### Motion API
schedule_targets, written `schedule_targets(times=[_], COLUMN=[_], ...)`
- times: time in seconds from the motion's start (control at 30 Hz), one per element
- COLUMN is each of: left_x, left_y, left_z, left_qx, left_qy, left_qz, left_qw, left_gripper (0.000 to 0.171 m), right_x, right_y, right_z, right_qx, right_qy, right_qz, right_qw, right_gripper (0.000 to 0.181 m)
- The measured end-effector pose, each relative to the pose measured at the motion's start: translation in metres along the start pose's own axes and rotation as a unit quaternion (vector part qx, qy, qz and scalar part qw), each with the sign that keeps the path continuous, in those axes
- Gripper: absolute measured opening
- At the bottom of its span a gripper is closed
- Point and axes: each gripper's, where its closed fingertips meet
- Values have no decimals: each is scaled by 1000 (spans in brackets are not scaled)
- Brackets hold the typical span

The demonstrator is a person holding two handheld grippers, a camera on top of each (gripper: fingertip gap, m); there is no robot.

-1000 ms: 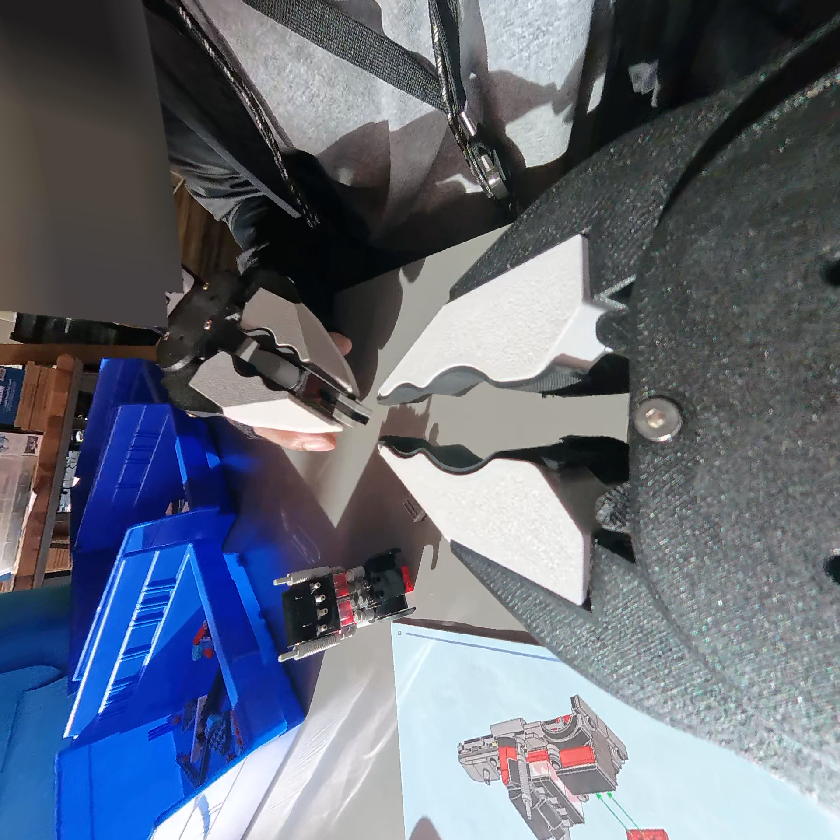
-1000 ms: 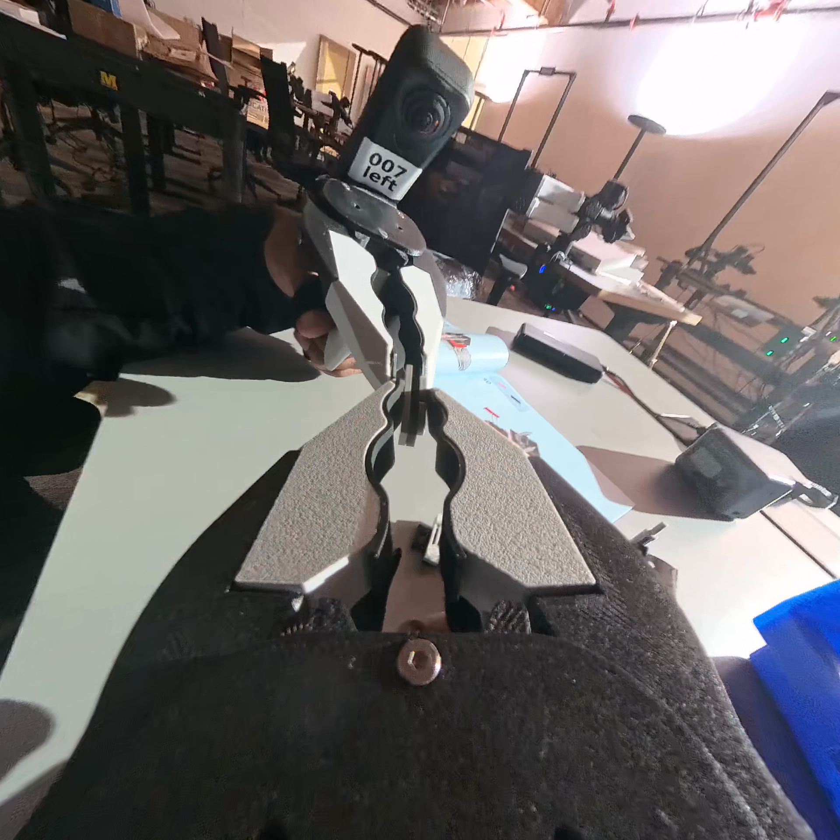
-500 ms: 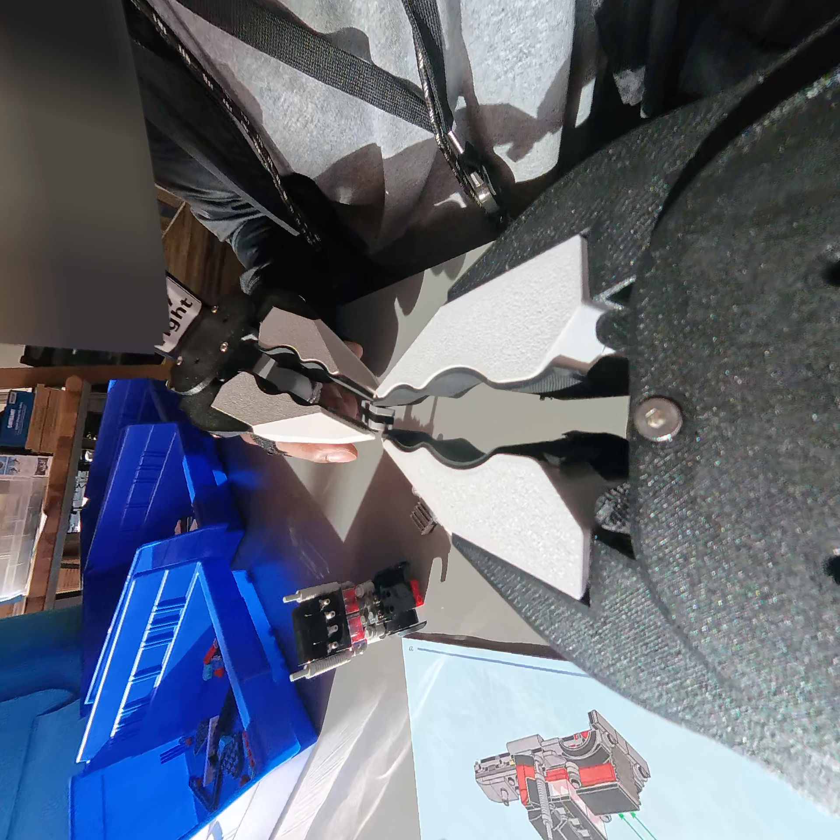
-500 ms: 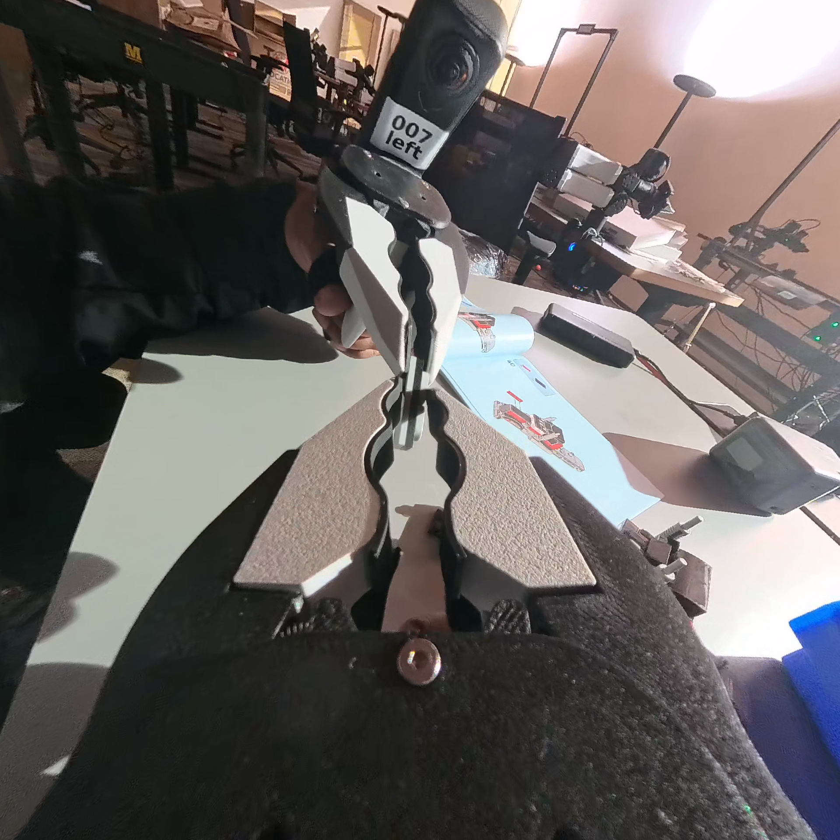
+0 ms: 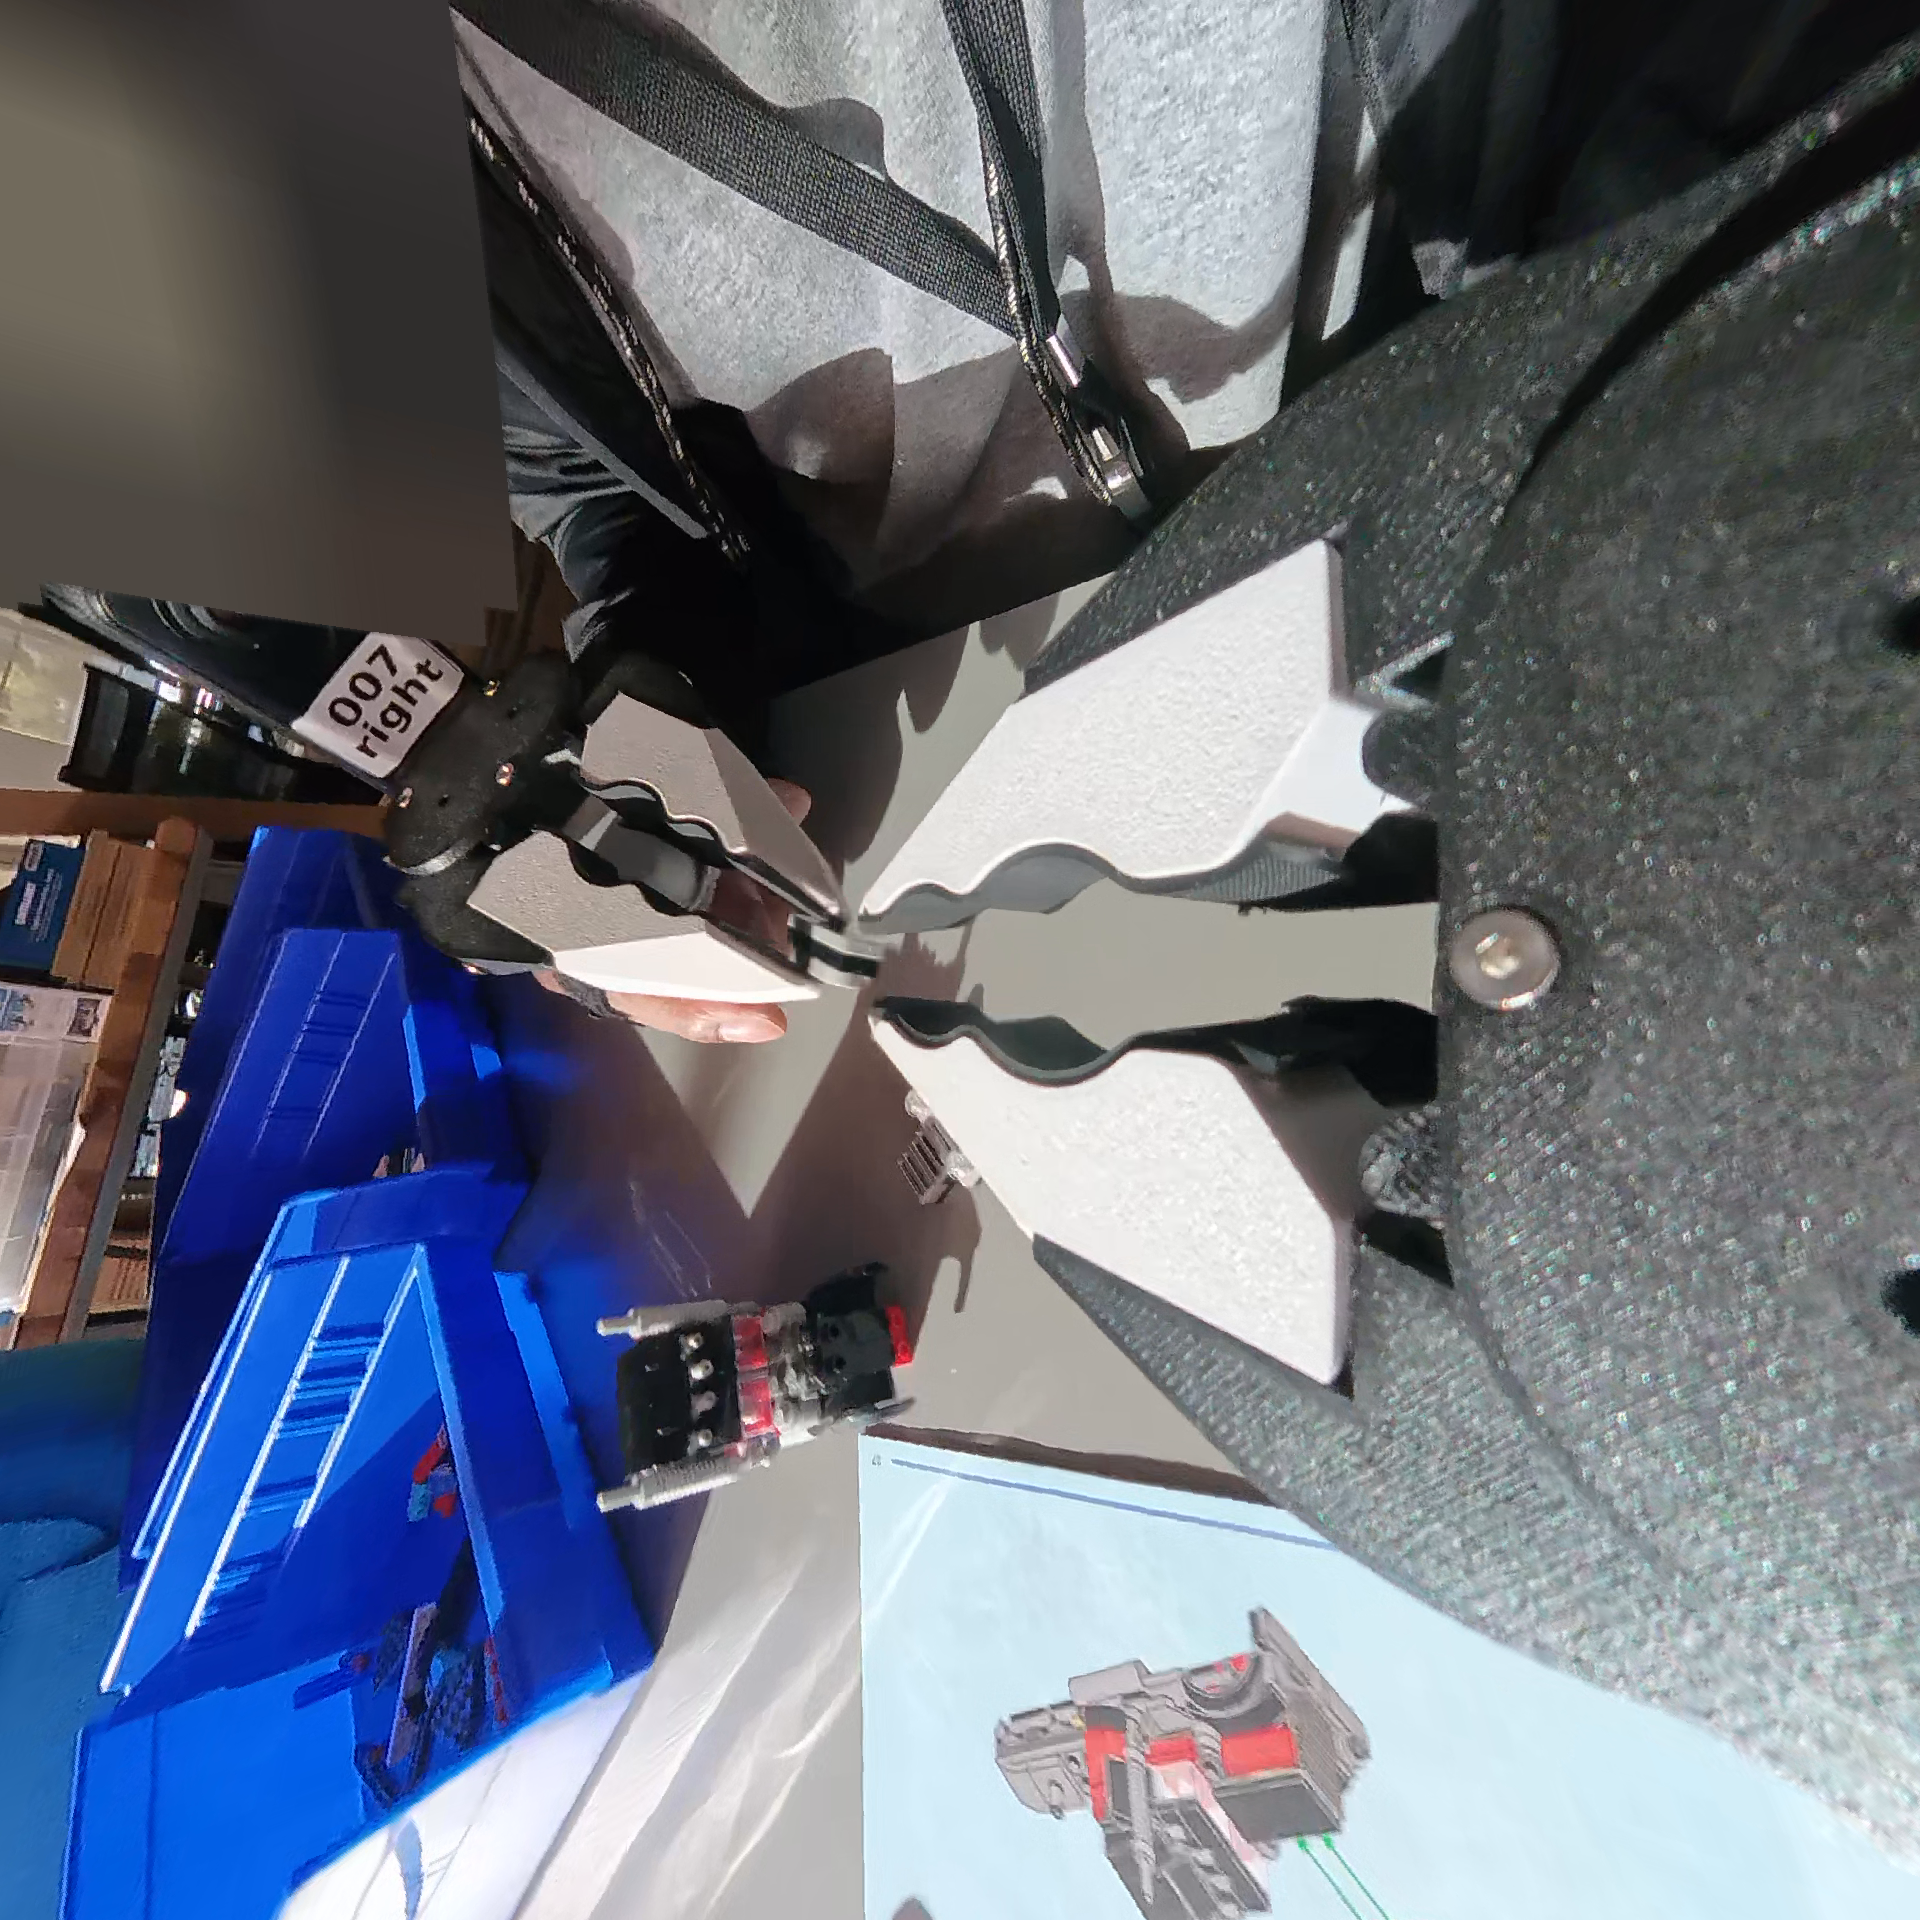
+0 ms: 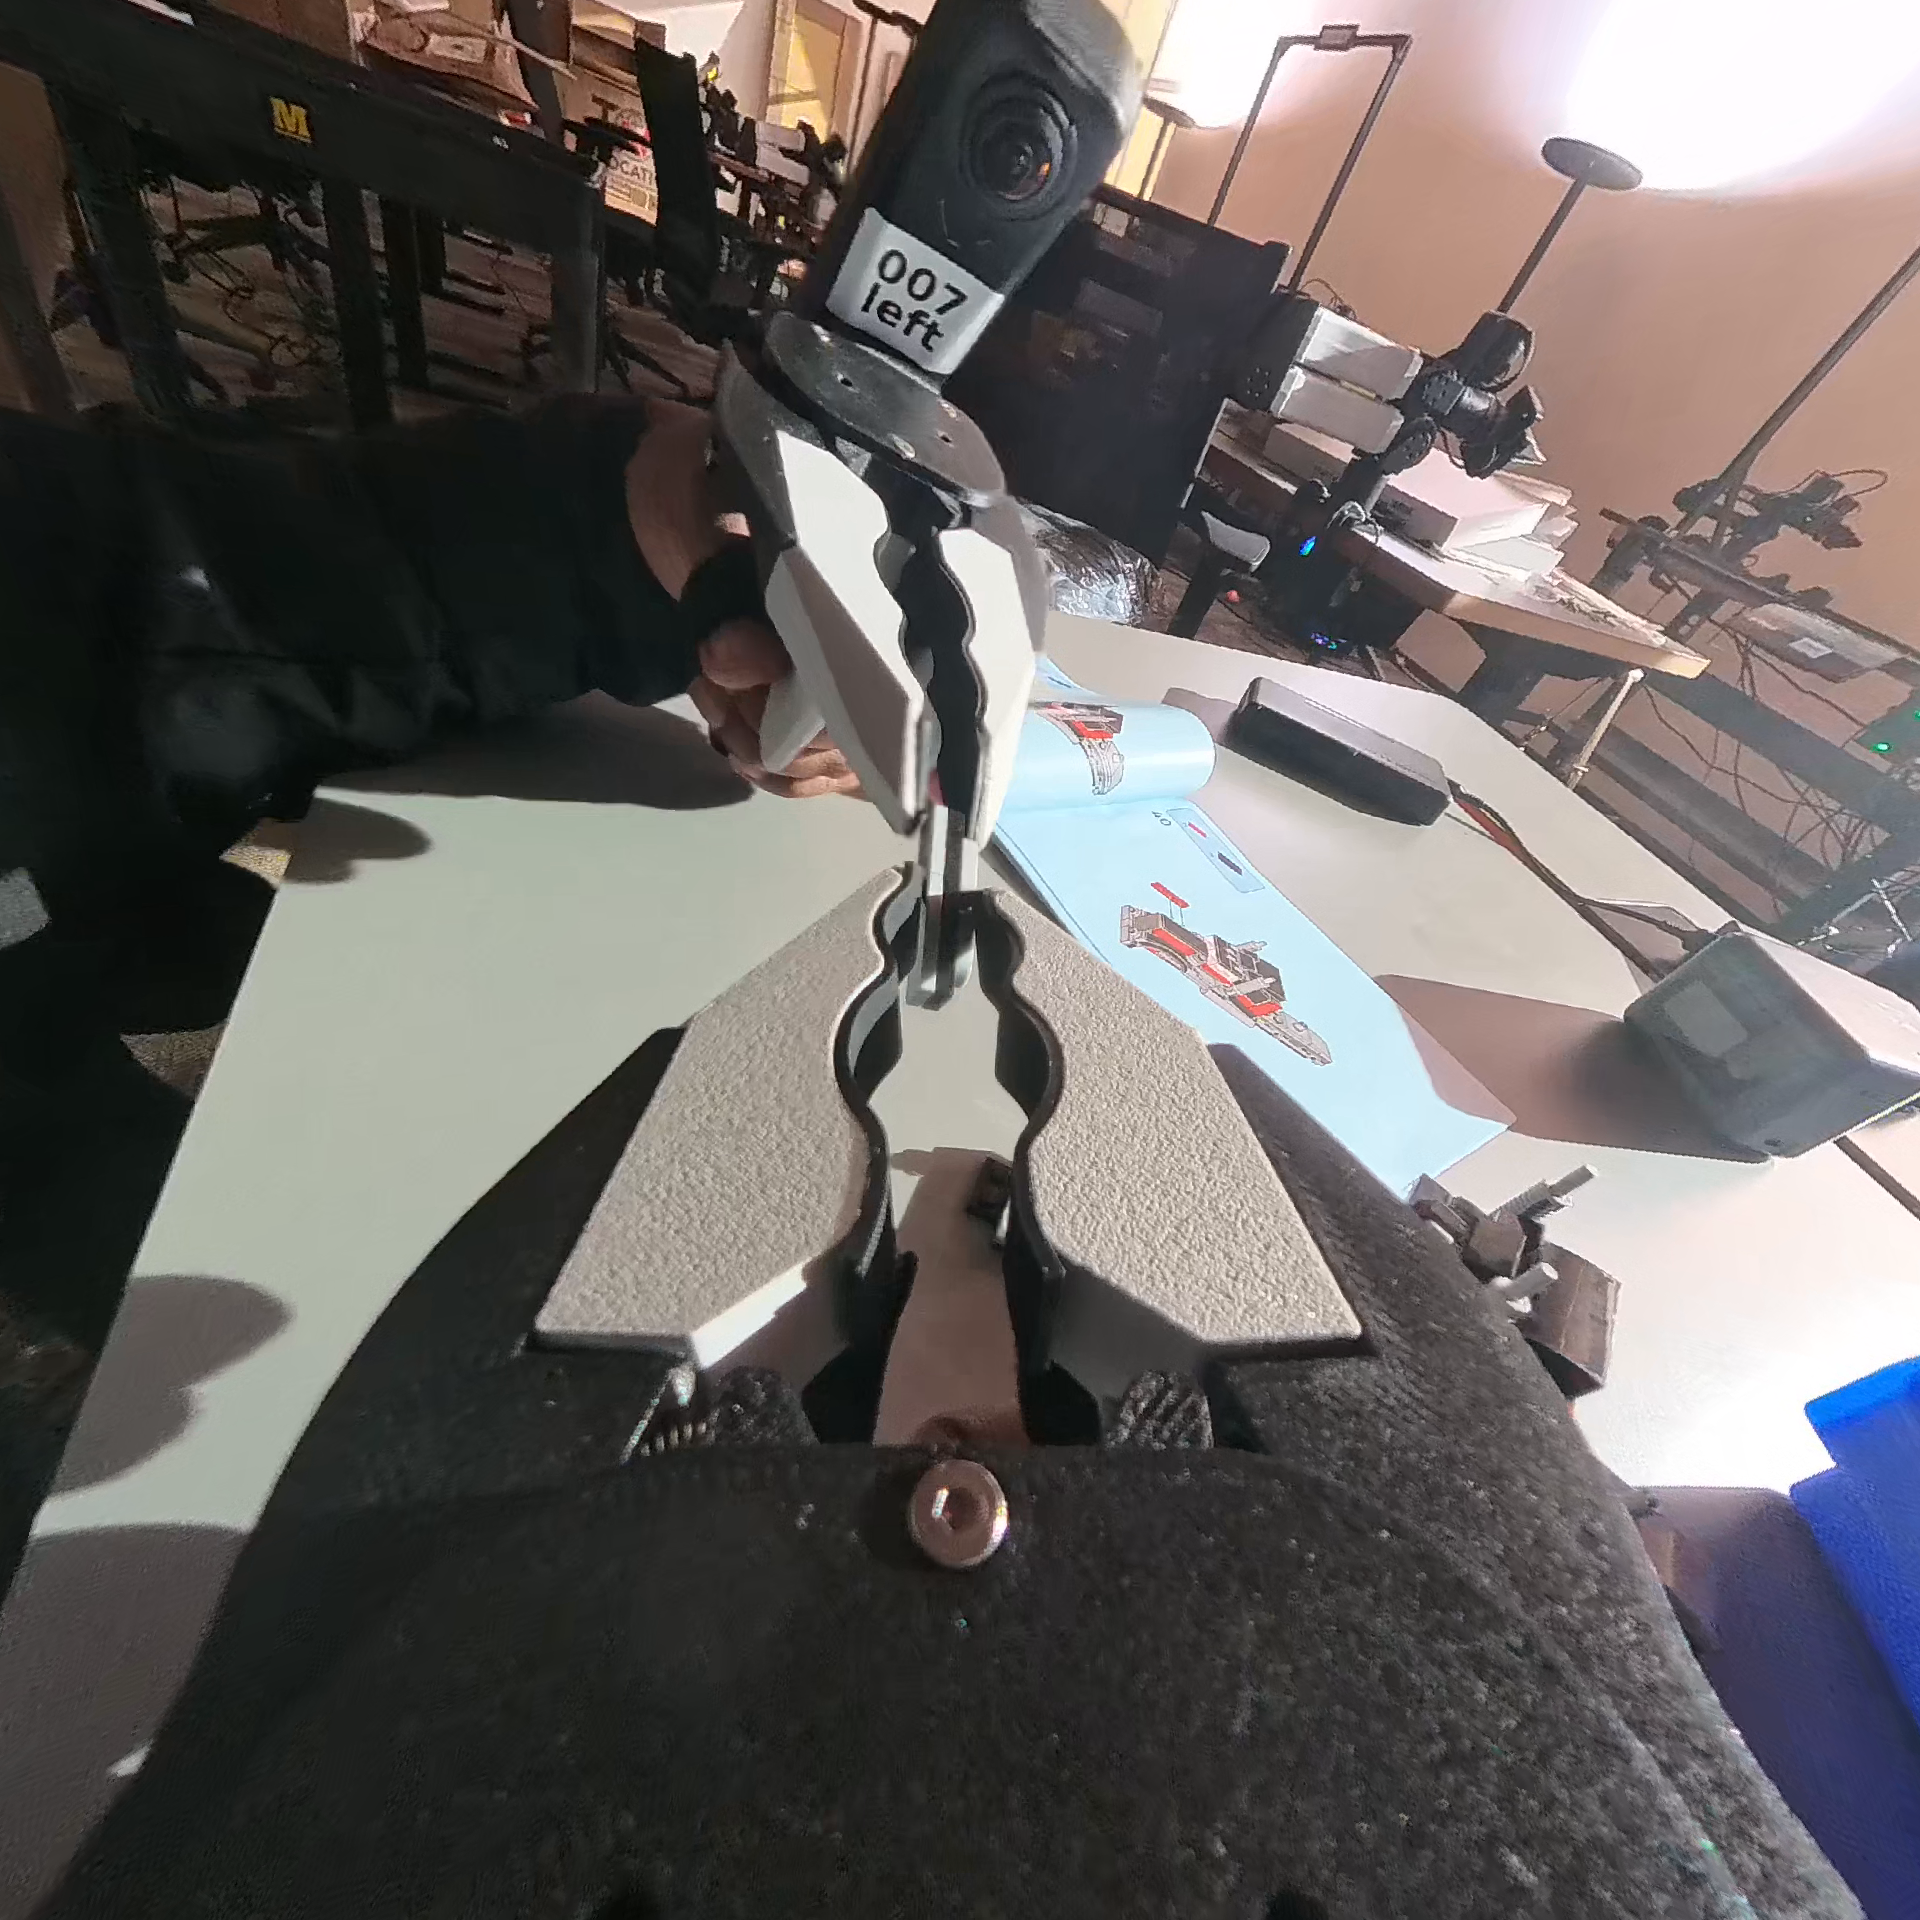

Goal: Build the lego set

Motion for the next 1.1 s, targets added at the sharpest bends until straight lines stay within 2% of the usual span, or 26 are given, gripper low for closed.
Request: schedule_targets(times=[0.07, 0.2, 0.3, 0.6, 0.93, 1.1], left_x=[-3, 1, 8, 16, 48, 60], left_y=[-17, -64, -84, -81, -93, -98], left_z=[-1, 4, 6, -2, 19, 29], left_qx=[10, 71, 96, 78, 137, 169], left_qy=[-10, -20, -13, -21, 37, 63], left_qz=[18, 46, 52, 24, -36, -58], left_qw=[1000, 996, 994, 996, 989, 982], left_gripper=[19, 22, 25, 30, 22, 22], right_x=[5, 18, 22, 21, 19, 26], right_y=[-2, -5, -3, 4, -3, -9], right_z=[0, -3, -5, -10, -1, 5], right_qx=[3, 1, -3, -22, 17, 46], right_qy=[2, 16, 30, 11, 20, 34], right_qz=[-9, -21, -18, -14, 14, -1], right_qw=[1000, 1000, 999, 1000, 1000, 998], right_gripper=[12, 12, 11, 11, 12, 11])
Point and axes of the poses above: each gripper's, where its closed fingertips meet, y out along the fingers, z out of its top, x = y × z across the jaws, and after that the axes turned 4 degrees about -z, right-handed
